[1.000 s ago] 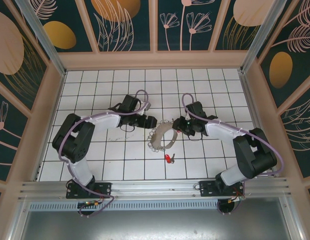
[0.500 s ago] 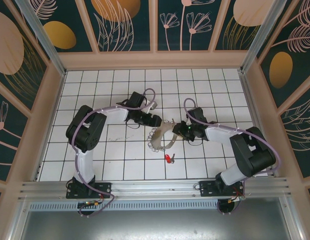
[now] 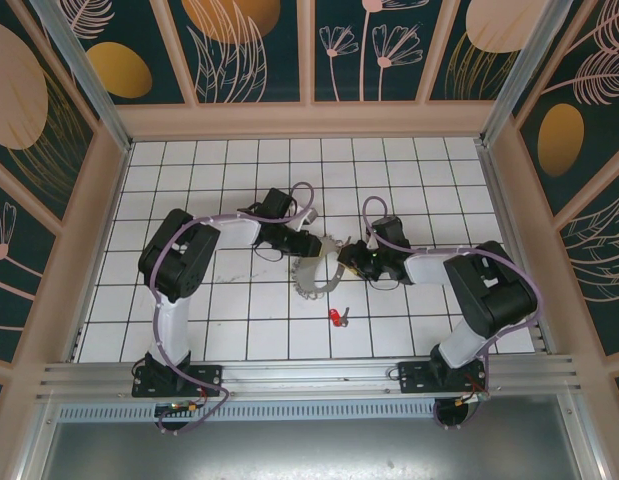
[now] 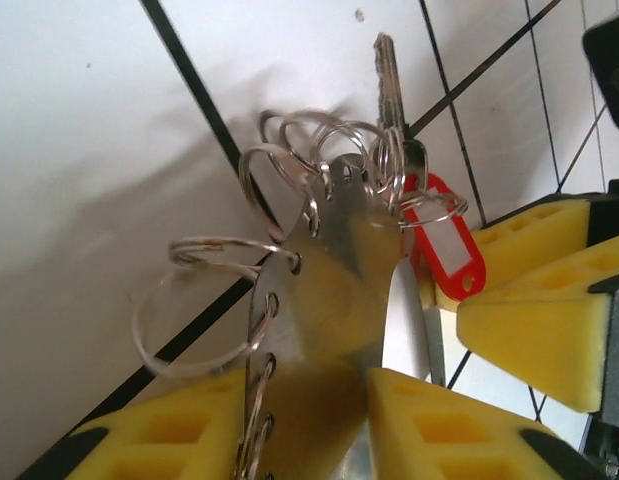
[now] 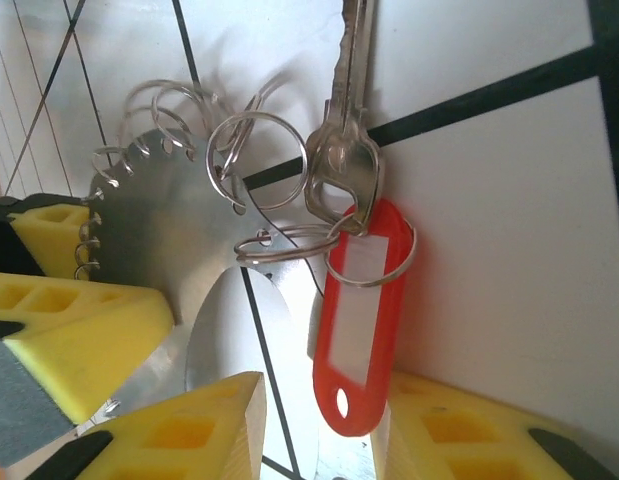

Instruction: Put the keys on the keyring

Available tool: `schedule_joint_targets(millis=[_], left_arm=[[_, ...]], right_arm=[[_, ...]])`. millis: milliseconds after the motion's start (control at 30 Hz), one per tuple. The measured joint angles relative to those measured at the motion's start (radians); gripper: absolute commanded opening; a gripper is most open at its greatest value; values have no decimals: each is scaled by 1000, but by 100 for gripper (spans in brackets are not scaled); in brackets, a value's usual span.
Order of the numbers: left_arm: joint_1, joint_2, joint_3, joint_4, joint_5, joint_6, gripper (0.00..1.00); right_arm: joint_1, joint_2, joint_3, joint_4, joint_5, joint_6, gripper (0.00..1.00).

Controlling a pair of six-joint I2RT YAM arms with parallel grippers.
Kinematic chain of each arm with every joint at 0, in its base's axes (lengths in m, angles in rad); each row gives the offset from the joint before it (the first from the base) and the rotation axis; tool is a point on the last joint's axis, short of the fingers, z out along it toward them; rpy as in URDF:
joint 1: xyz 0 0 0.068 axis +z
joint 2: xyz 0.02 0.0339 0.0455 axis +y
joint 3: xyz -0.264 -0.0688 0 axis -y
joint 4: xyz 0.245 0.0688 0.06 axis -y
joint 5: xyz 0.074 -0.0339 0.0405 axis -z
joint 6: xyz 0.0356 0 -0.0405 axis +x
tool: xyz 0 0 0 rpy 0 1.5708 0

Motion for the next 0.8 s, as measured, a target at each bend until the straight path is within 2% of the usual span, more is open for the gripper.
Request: schedule_joint_targets(millis=[100, 333, 567, 700, 800], left_arm=[[-1, -45, -22, 1, -6, -22, 13], [-20, -170, -56, 20, -22, -98, 2], [-20, -331, -167, 129, 40, -288, 0], [-18, -390, -190, 182, 85, -378, 0], [-20, -401, -214, 295, 129, -469, 0]], right_arm=[[1, 1, -4, 19, 0, 1, 33], [2, -86, -32, 47, -1, -31, 44], [-33, -307, -113, -14, -5, -90, 54], [-41, -412, -153, 36, -66, -117, 54], [-20, -438, -182, 84, -144, -115, 50]])
